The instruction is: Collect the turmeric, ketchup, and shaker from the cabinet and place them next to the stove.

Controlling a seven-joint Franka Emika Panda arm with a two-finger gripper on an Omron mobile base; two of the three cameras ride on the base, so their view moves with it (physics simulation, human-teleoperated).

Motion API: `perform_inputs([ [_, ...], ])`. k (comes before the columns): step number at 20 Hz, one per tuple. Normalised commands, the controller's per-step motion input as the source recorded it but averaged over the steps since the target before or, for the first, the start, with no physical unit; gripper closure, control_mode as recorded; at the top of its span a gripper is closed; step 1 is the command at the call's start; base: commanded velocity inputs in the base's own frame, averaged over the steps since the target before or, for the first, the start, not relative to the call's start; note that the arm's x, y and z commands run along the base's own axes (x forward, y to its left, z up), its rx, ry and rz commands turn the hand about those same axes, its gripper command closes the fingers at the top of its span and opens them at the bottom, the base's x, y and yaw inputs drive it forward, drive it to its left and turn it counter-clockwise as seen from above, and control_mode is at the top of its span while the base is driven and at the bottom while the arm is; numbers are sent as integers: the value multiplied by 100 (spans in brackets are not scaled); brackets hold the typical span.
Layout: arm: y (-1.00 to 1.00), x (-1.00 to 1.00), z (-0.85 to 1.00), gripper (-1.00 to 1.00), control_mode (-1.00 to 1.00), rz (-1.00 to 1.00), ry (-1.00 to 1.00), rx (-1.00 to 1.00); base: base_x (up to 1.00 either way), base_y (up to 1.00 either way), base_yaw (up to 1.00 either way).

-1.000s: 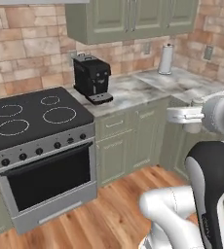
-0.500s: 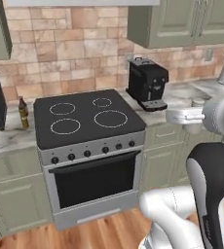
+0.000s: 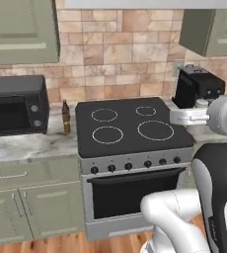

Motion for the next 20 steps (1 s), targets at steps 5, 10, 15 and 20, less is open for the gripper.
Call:
perform_inputs([
  [5,0,0,0,100,100,0,0,0,26,89,29],
  [10,0,0,0,100,100,0,0,0,54,61,23],
  [15,0,0,0,100,100,0,0,0,40,34,11],
  [20,0,0,0,100,100,0,0,0,40,27,-4],
])
